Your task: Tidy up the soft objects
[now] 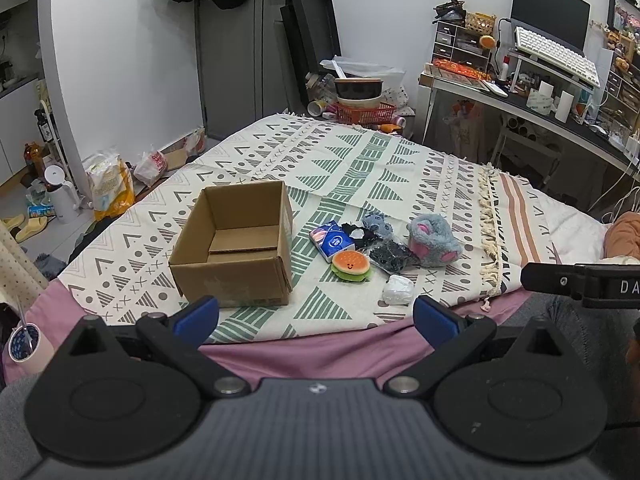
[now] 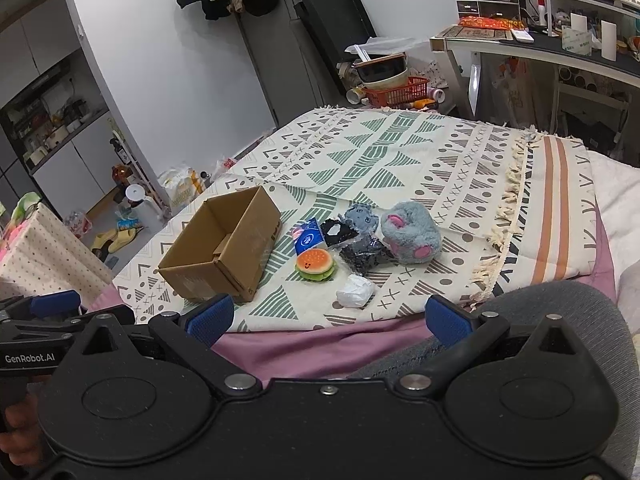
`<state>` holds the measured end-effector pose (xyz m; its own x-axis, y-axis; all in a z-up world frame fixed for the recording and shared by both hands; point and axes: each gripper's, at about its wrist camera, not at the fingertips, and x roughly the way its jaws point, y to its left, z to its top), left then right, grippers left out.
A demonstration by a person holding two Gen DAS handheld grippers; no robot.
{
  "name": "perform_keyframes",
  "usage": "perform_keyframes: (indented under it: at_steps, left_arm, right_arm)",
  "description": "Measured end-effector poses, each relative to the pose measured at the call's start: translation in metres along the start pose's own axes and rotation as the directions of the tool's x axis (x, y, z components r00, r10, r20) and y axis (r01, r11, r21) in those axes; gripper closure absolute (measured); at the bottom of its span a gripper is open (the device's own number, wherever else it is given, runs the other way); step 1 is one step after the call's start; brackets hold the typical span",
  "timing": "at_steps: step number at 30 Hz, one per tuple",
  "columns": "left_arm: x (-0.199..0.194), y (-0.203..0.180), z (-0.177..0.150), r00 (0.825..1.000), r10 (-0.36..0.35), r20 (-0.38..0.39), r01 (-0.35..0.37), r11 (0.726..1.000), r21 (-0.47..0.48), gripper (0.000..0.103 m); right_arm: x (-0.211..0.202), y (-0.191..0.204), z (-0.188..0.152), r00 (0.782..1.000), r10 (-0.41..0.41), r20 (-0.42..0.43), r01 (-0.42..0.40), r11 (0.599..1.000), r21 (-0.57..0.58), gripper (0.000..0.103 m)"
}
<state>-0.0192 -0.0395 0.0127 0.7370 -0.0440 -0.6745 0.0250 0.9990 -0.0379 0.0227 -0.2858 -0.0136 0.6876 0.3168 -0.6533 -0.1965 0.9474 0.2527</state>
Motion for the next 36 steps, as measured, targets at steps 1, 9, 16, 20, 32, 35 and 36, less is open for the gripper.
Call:
perform_keyframes:
  at_steps: [1,9,16,20,32,35,36]
  left_arm:
    - [-0.001,0.0,0.0,1.0,0.001,0.001,-0.001,1.0,-0.002,0.0]
    - [-0.003,0.001,0.002,1.0,-0.001,0.009,0.001,1.0,-0.009,0.0]
    - [-0.007,0.0,0.003,1.0,0.003,0.022,-0.003,1.0,-0.008,0.0]
    - [-0.009,0.0,0.002,1.0,0.002,0.025,-0.002,1.0,-0.008,0.0]
    - [-0.012,0.002,0.003,0.999,0.002,0.037,-0.001,1.0,-0.014,0.0]
    - [-0.013,0.002,0.003,0.999,-0.003,0.04,0.004,1.0,-0.016,0.0]
    - [-0.014,0.002,0.003,0.999,-0.004,0.041,0.005,1.0,-0.017,0.0]
  right_arm:
    - [-0.001,0.001,0.0,1.0,0.0,0.001,0.0,1.0,-0.003,0.0]
    - [-0.001,0.003,0.001,1.0,0.001,0.0,-0.001,1.0,-0.014,0.0]
    - [-0.003,0.005,0.004,1.0,-0.001,0.002,0.001,1.0,-0.025,0.0]
    - [-0.003,0.006,0.005,1.0,0.0,0.0,0.0,1.0,-0.031,0.0]
    - [-0.005,0.008,0.005,1.0,0.007,0.0,-0.007,0.999,-0.034,0.0]
    - [-0.005,0.009,0.004,1.0,0.004,-0.001,-0.004,0.999,-0.036,0.0]
    - [-0.005,0.009,0.005,1.0,0.001,-0.002,-0.002,0.999,-0.036,0.0]
